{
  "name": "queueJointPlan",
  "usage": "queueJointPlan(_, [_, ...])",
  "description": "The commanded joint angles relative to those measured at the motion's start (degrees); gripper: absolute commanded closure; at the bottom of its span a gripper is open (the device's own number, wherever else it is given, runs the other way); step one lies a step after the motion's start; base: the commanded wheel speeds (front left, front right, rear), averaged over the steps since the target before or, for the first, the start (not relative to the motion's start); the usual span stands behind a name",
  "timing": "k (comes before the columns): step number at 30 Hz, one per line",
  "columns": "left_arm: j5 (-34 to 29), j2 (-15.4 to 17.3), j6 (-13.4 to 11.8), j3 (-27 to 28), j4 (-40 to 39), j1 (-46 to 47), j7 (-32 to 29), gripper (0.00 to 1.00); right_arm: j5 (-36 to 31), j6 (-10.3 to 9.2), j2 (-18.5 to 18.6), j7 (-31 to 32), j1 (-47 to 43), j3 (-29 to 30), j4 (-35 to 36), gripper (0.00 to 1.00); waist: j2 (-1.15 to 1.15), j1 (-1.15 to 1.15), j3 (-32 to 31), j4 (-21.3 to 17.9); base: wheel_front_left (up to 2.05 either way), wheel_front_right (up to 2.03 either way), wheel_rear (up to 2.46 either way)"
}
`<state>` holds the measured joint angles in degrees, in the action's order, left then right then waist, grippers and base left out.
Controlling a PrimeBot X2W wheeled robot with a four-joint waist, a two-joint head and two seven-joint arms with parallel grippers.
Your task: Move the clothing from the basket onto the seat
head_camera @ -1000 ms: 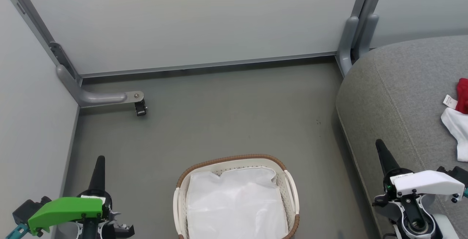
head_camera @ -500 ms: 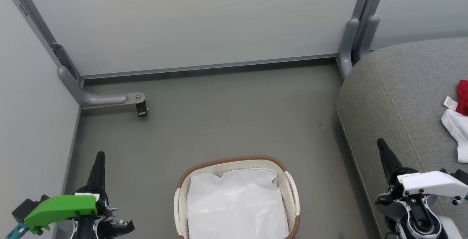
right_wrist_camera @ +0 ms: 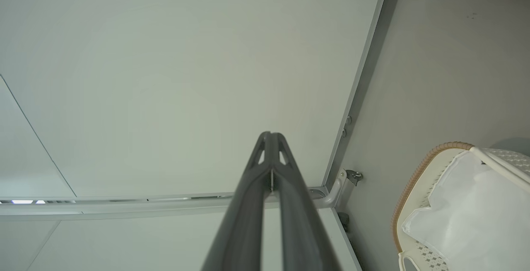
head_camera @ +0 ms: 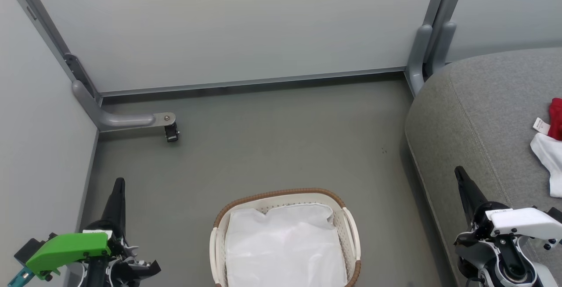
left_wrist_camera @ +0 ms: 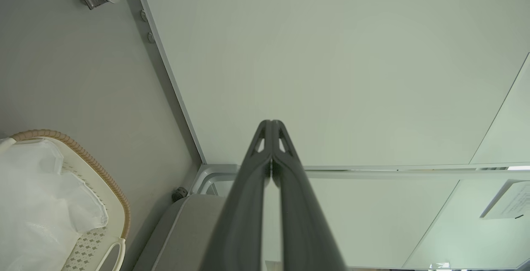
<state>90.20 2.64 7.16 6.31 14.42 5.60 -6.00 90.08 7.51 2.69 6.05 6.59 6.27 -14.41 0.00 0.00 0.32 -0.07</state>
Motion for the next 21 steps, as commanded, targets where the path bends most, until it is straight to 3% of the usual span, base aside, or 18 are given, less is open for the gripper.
queueJointPlan(1, [1.13, 0.41, 0.53, 0.29, -0.4, 1.01, -0.43, 1.0, 1.17, -0.04, 0.34, 0.36, -0.56, 0.26, 0.39, 1.0, 0.0, 0.0, -0.04, 0.02, 0.0, 0.0, 0.0])
queueJointPlan(21, [2.29, 0.42, 0.49, 0.33, -0.46, 0.94, -0.74, 1.0, 2.44, -0.03, 0.35, 0.64, -0.72, 0.39, 0.56, 1.0, 0.0, 0.0, -0.15, 0.07, 0.0, 0.0, 0.0])
